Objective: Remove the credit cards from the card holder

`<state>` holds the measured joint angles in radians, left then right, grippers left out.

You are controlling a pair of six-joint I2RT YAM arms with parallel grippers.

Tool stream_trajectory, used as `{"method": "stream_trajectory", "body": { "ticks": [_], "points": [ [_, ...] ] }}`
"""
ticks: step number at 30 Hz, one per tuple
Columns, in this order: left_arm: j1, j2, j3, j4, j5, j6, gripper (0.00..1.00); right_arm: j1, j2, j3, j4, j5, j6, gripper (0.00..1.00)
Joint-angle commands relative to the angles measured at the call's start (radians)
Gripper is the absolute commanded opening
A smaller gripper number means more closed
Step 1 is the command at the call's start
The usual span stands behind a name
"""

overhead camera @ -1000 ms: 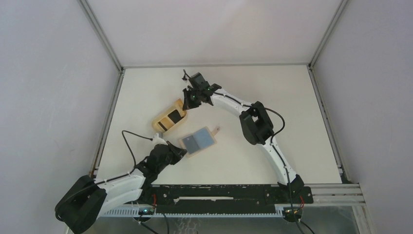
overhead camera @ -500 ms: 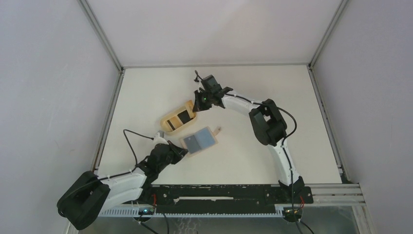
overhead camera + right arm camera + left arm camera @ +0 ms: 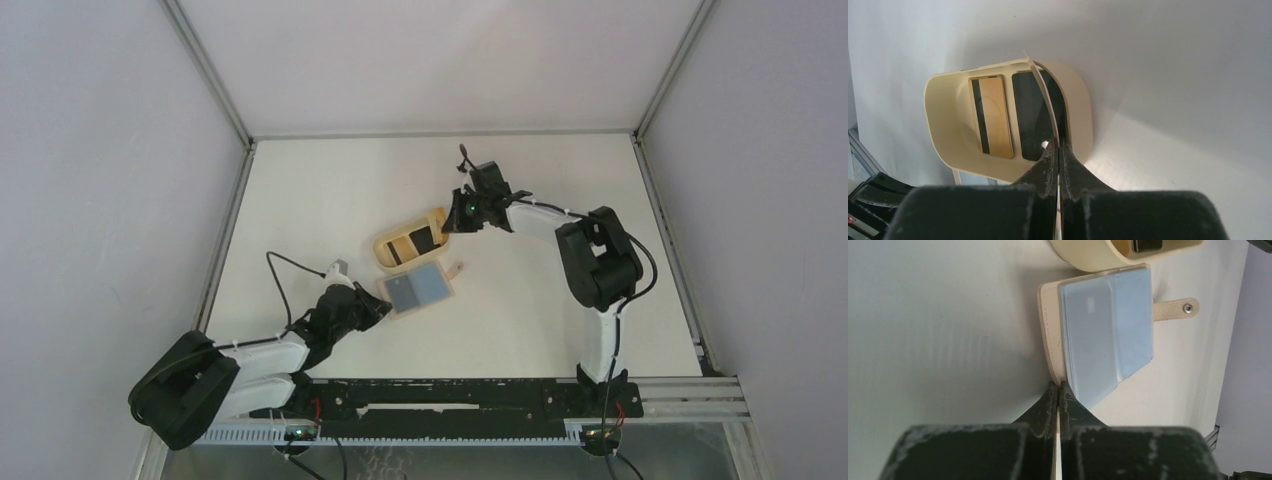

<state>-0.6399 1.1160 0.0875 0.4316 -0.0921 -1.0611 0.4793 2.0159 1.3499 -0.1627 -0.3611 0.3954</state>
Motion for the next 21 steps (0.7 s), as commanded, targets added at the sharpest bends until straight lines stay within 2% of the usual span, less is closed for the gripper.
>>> {"method": "stream_trajectory", "body": {
  "ticks": [1,12,21],
  "points": [
    [0.004,0.045,0.037,-0.123,0.013,0.088,0.0,-0.044,-0.069,-0.105,-0.051,0.069,-0.004,0.0],
    [0.035,0.109,0.177,-0.205,0.04,0.199,0.0,-0.102,-0.204,-0.27,-0.016,0.084,0.033,0.0],
    [0.078,0.175,0.289,-0.246,0.084,0.27,0.0,-0.112,-0.319,-0.367,-0.022,0.164,0.062,0.0]
  ]
}}
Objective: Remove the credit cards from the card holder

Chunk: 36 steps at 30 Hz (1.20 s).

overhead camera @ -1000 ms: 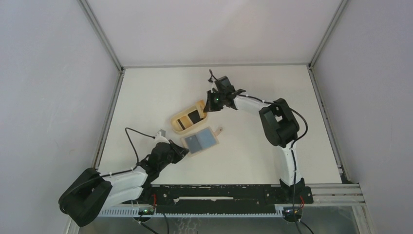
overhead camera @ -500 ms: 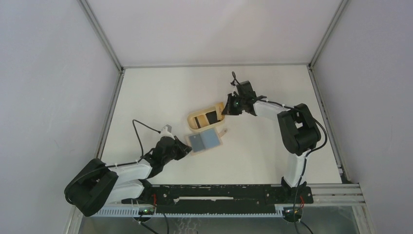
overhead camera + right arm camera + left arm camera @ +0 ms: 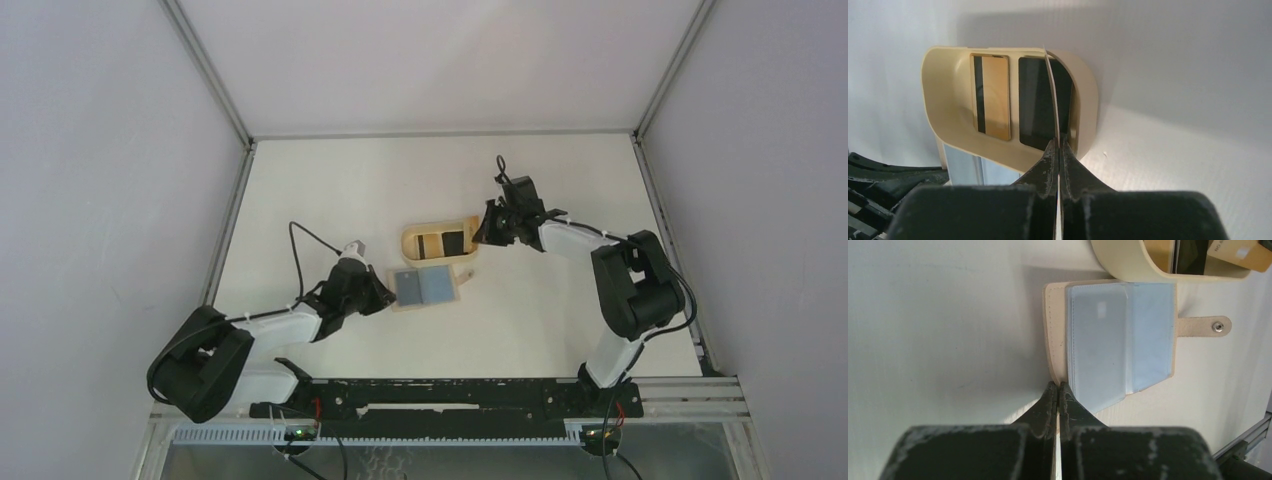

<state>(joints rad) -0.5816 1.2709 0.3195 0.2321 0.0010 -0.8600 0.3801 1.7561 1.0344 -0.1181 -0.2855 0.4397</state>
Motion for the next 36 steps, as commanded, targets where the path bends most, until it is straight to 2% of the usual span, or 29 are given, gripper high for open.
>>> {"method": "stream_trajectory", "body": {
  "ticks": [1,7,14,21,36],
  "points": [
    [0.022,0.025,0.064,-0.047,-0.009,0.071,0.0,-0.019,-0.073,-0.069,-0.06,0.091,0.022,0.0],
    [0.026,0.05,0.097,-0.048,0.022,0.076,0.0,-0.018,-0.155,-0.085,0.009,0.071,0.004,0.0],
    [0.026,0.038,0.091,-0.046,0.033,0.069,0.0,0.024,-0.201,-0.038,0.093,-0.056,-0.028,0.0],
    [0.025,0.031,0.06,-0.029,0.05,0.057,0.0,0.091,-0.065,0.027,0.151,-0.161,0.019,0.0],
    [0.024,0.019,0.042,-0.03,0.057,0.052,0.0,0.16,0.115,0.07,0.26,-0.192,0.108,0.0]
  ]
}}
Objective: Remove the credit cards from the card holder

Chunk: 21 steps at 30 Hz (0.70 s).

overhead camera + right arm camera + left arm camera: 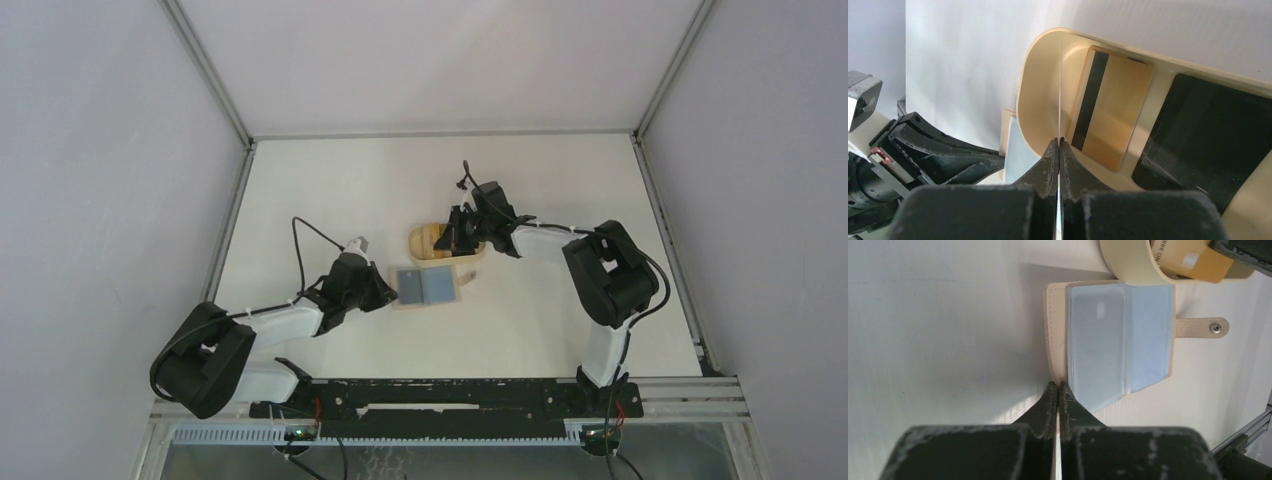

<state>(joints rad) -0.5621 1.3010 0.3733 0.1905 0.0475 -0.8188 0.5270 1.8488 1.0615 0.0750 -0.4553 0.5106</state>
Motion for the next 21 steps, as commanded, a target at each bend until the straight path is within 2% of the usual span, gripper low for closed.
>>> {"method": "stream_trajectory", "body": {
  "ticks": [1,8,12,21],
  "points": [
    [0.005,-0.009,-0.011,0.013,0.014,0.011,0.0,0.014,0.034,0.049,0.064,-0.024,0.039,0.0],
    [0.004,-0.011,-0.013,0.015,0.015,0.01,0.0,0.016,0.071,0.062,0.063,-0.025,0.049,0.02],
    [0.005,-0.012,-0.014,0.015,0.016,0.01,0.0,0.006,0.05,0.062,0.041,-0.004,0.04,0.24],
    [-0.038,-0.002,-0.017,0.025,0.009,-0.011,0.0,-0.01,-0.09,0.133,-0.135,0.137,-0.088,0.51]
  ]
}}
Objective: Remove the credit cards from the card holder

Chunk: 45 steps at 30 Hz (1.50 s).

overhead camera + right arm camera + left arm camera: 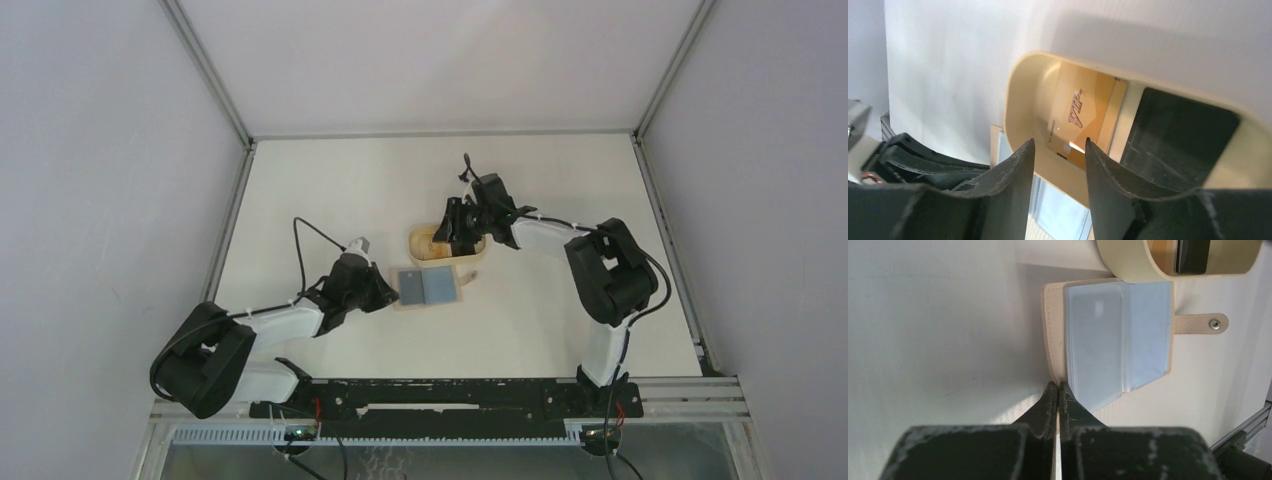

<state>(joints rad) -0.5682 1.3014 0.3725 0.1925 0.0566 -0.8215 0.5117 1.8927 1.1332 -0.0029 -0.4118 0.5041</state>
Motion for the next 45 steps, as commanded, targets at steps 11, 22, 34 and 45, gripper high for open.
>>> {"method": "stream_trajectory", "body": {
  "ticks": [11,22,34,45],
  "points": [
    [-0.133,0.029,-0.045,0.134,-0.024,-0.133,0.0,0.352,-0.213,-0.019,-0.145,0.461,-0.147,0.83],
    [-0.165,0.103,-0.094,0.251,-0.027,-0.214,0.0,0.434,-0.105,-0.036,-0.168,0.609,-0.055,0.84],
    [-0.168,0.118,-0.109,0.269,-0.037,-0.228,0.0,0.447,-0.08,-0.036,-0.202,0.659,-0.049,0.79],
    [-0.169,0.126,-0.121,0.283,-0.039,-0.233,0.0,0.469,-0.046,-0.037,-0.216,0.659,-0.042,0.76]
  ]
}}
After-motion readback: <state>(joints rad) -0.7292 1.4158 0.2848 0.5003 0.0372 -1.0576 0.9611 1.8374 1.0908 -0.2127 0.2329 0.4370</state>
